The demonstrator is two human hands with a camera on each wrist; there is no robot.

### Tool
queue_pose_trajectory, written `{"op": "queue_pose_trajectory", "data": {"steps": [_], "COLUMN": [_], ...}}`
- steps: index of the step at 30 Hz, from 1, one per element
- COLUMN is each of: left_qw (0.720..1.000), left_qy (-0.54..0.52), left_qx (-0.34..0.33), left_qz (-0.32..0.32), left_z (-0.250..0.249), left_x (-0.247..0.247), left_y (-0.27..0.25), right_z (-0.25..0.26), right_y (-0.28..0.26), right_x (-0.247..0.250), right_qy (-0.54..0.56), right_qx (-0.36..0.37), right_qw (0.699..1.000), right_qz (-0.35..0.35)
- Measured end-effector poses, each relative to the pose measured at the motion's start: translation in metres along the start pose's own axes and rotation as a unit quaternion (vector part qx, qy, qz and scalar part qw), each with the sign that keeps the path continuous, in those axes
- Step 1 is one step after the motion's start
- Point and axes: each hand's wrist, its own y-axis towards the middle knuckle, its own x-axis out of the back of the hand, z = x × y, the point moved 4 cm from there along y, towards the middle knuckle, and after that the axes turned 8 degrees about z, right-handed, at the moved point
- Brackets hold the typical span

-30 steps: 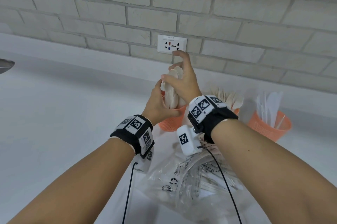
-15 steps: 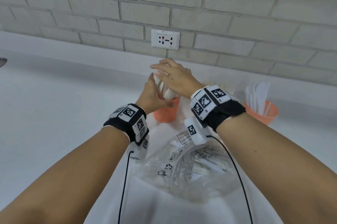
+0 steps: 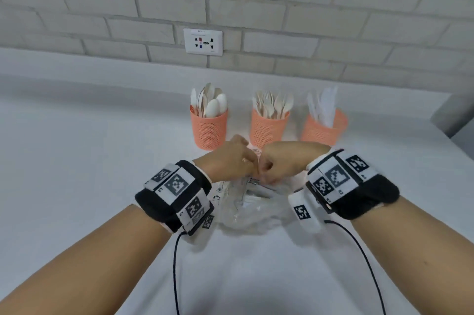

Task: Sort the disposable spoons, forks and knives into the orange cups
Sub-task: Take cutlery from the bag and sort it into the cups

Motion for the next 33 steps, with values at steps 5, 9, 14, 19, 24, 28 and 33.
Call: {"op": "queue_pose_trajectory", "data": {"steps": [5, 9, 14, 19, 24, 28, 33], "left_qw": [0.973, 0.972, 0.987, 0.986, 0.992, 0.997, 0.998], "left_qy": [0.173, 0.193, 0.136, 0.152, 0.121, 0.076, 0.054], "left_qx": [0.141, 0.133, 0.08, 0.071, 0.046, 0.021, 0.005], "left_qz": [0.05, 0.032, 0.039, 0.023, 0.007, -0.008, -0.021], "left_z": [0.007, 0.015, 0.016, 0.021, 0.029, 0.023, 0.015], "left_x": [-0.048, -0.057, -0.062, -0.061, -0.06, -0.061, -0.063], "left_y": [-0.002, -0.006, -0.01, -0.021, -0.026, -0.027, -0.028], "right_z": [-0.016, -0.025, -0.011, -0.005, -0.007, 0.0, 0.004], "right_y": [-0.001, -0.003, 0.005, 0.012, 0.011, 0.014, 0.016], "right_x": [-0.051, -0.077, -0.085, -0.084, -0.084, -0.093, -0.096], "right_qy": [-0.036, -0.055, -0.044, -0.051, -0.068, -0.052, -0.022], "right_qx": [-0.014, -0.054, -0.04, -0.066, -0.094, -0.083, -0.091], "right_qw": [0.997, 0.995, 0.988, 0.983, 0.988, 0.99, 0.99], "right_qz": [-0.065, -0.069, -0.146, -0.16, -0.099, -0.101, -0.103]}}
